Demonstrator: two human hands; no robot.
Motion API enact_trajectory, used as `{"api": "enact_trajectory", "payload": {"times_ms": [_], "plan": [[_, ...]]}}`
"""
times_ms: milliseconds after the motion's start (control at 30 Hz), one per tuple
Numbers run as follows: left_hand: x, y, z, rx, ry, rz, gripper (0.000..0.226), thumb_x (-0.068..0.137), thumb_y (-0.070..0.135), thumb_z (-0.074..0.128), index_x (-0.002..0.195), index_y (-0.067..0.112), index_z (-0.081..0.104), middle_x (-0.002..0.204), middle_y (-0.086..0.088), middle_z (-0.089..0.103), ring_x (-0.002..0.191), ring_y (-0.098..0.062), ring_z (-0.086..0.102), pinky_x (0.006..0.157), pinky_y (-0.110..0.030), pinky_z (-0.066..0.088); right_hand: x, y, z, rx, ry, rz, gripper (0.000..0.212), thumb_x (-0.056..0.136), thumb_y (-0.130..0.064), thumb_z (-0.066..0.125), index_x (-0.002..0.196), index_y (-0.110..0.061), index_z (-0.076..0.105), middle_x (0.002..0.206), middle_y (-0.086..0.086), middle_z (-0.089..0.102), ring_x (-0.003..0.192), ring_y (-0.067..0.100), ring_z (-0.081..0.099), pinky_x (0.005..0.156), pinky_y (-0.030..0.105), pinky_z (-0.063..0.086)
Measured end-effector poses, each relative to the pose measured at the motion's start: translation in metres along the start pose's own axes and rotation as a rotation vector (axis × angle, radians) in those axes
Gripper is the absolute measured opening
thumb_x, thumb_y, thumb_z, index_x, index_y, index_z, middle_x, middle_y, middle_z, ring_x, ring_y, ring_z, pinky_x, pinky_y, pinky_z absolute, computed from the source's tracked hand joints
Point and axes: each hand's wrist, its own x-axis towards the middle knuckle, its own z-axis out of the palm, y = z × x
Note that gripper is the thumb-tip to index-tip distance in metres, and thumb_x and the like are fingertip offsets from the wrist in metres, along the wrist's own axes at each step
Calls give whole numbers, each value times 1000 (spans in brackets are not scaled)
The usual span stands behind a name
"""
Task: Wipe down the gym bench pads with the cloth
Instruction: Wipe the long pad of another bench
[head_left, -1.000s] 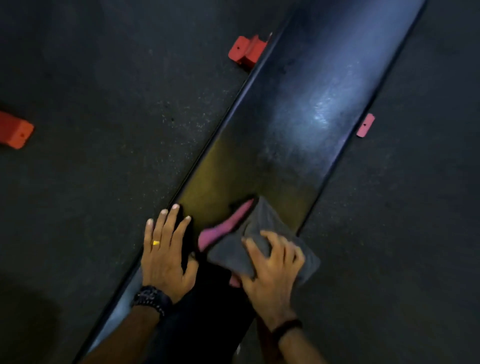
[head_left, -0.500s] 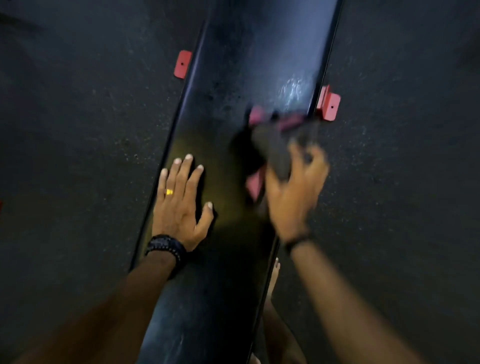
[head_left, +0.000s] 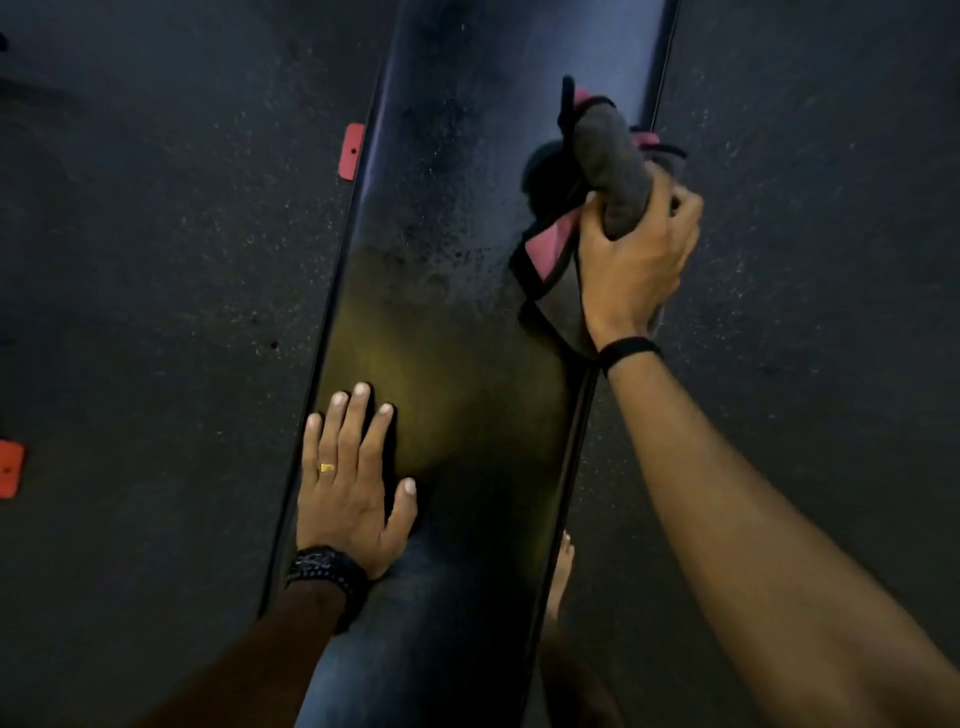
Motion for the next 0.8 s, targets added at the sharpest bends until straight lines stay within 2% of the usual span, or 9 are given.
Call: {"api": "enact_trajectory", "payload": {"times_ms": [100,233,300,367,433,533,600,667,800], "plan": [[-1,1,-2,-5,-5,-6,71,85,40,42,146,6,33,158,-18,25,149,-33,16,121,-55,11,-39,10,-21,-20,-82,-86,57,84,-40,65,135,-15,54,129,16,47,113,16,40,90,34,45],[-1,-2,0,23,-24,-2,73,83,39,45,147,6,32,158,-19,25,149,-34,16,121,-55,12,-182,37,-77,-68,-279,-178,58,79,-31,65,134,-22,47,136,13,40,121,34,44,93,53,46],[-1,-3,0,16,-30,0,74,82,39,45,147,6,32,158,-19,25,149,-35,18,121,-55,12,-205,38,-89,-76,-320,-229,54,77,-31,61,129,-24,50,132,14,43,118,35,45,91,54,45],[-2,-3,0,7,-31,2,73,83,39,45,147,6,33,159,-18,24,149,-34,18,121,-55,12,-165,31,-70,-65,-254,-220,54,74,-31,58,127,-19,56,128,18,46,115,33,44,94,47,43],[-3,-4,1,-2,-28,-5,72,84,40,45,147,7,34,159,-17,23,149,-33,17,121,-54,12,-91,14,-34,-77,-96,-141,55,75,-30,57,127,-14,61,126,21,51,115,34,46,96,42,40],[-2,-3,2,-21,-33,-14,72,85,40,45,148,8,33,160,-16,22,150,-31,16,121,-53,11,12,-10,9,-108,43,-31,50,80,-38,62,125,-17,63,122,16,54,112,32,52,92,47,48],[-2,-2,0,-34,-42,-18,72,85,41,45,148,8,33,160,-16,22,150,-31,16,121,-53,12,29,-18,13,-152,39,-58,51,80,-43,60,124,-19,63,121,14,55,110,30,52,89,48,48],[-1,-2,-2,-44,-44,-18,73,85,41,45,148,7,33,161,-15,21,150,-31,16,122,-53,11,5,-18,-1,-214,-71,-180,52,78,-41,60,126,-20,62,125,15,54,113,34,51,92,47,44],[0,-3,-2,-34,-52,-33,76,84,42,46,150,8,30,160,-17,22,149,-33,18,121,-53,12,-111,-1,-45,-222,-438,-610,49,73,-39,61,118,-19,67,127,16,56,117,36,49,96,51,36]]}}
